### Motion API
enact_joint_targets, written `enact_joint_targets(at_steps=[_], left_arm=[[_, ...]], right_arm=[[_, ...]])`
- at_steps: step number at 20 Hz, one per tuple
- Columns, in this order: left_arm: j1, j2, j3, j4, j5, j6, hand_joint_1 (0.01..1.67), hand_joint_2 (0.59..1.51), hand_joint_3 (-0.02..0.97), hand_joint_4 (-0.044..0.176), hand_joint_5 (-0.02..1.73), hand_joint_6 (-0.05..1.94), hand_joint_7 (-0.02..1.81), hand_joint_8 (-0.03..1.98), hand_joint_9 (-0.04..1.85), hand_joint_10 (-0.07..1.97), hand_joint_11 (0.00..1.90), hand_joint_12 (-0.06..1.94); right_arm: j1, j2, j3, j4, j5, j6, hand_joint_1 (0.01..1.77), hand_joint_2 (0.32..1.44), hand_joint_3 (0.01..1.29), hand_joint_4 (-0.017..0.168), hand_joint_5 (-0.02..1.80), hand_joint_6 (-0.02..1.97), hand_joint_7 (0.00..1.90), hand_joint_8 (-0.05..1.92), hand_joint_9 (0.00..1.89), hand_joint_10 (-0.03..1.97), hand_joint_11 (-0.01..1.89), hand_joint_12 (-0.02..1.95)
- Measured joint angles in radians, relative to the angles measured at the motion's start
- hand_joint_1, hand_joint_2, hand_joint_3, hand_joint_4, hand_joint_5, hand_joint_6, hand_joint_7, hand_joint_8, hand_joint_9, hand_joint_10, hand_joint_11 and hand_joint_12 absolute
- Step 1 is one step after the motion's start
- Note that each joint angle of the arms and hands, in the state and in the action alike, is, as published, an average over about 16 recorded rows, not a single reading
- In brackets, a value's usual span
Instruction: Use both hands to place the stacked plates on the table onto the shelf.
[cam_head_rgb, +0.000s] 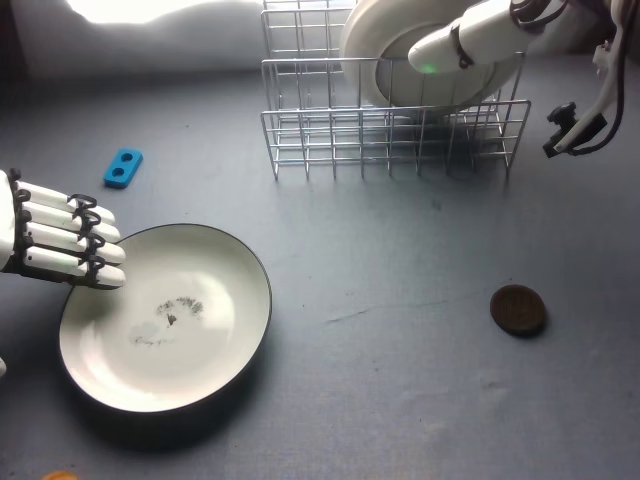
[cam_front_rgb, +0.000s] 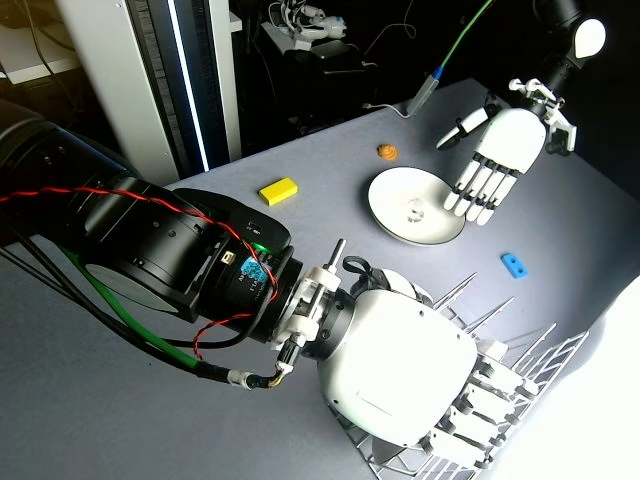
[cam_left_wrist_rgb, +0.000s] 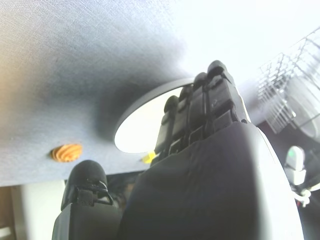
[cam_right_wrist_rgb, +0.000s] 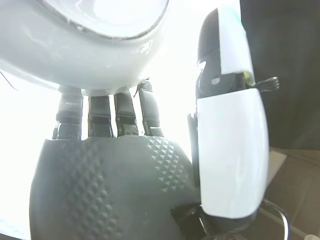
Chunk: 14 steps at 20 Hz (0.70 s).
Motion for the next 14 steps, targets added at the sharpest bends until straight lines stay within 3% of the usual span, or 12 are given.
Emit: enact_joint_targets(at_steps=[14], left_arm=[[0.005, 0.000, 0.000, -0.003, 0.001, 0.000, 0.01, 1.130, 0.022, 0.004, 0.02, 0.01, 0.01, -0.01, -0.01, 0.01, 0.01, 0.00]], right_arm=[[0.027, 0.027, -0.012, -0.053, 0.054, -0.001, 1.11, 0.97, 0.01, -0.003, 0.35, 0.04, 0.21, 0.63, 0.14, 0.89, 0.02, 1.16]])
